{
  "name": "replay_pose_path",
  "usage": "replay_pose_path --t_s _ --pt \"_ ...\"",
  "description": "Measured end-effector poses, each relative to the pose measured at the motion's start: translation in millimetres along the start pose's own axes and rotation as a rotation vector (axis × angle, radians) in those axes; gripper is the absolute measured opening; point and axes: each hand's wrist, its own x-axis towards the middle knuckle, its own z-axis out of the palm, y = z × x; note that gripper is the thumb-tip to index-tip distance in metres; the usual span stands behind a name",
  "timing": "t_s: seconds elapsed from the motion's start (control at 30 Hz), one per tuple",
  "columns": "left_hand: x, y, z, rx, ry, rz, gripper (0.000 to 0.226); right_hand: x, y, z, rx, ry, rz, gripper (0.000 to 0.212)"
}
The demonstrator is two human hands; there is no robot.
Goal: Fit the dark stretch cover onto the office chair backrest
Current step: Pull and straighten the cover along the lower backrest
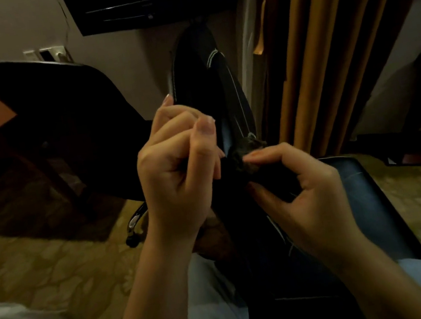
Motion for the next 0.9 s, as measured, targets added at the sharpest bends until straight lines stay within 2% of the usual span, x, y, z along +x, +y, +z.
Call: replay_pose_path --t_s 0.13,0.33,0.43,0.5,0.7,0.9 --pt "0 -3 0 -0.008 0.011 0.009 0.051 -21 21 2 -0.090 0.008 0.072 0.025" --pt "-2 -2 7 -0.031 0.080 0.009 0.048 -51 44 -10 -0.186 -0.088 0.258 0.036" --pt "-1 -1 6 -0.030 0.069 0.008 0.048 -42 38 -13 -0.195 -0.096 0.235 0.033" --pt "-1 0 5 -0.022 0.051 -0.005 0.050 -27 25 -12 -0.112 -0.065 0.197 0.027" --pt "0 3 1 0.004 0.005 -0.014 0.051 5 -5 -1 -0.020 0.002 -0.021 0.025" --pt "0 1 1 -0.012 0.021 -0.017 0.051 -33 27 -2 -0.111 -0.032 0.132 0.026"
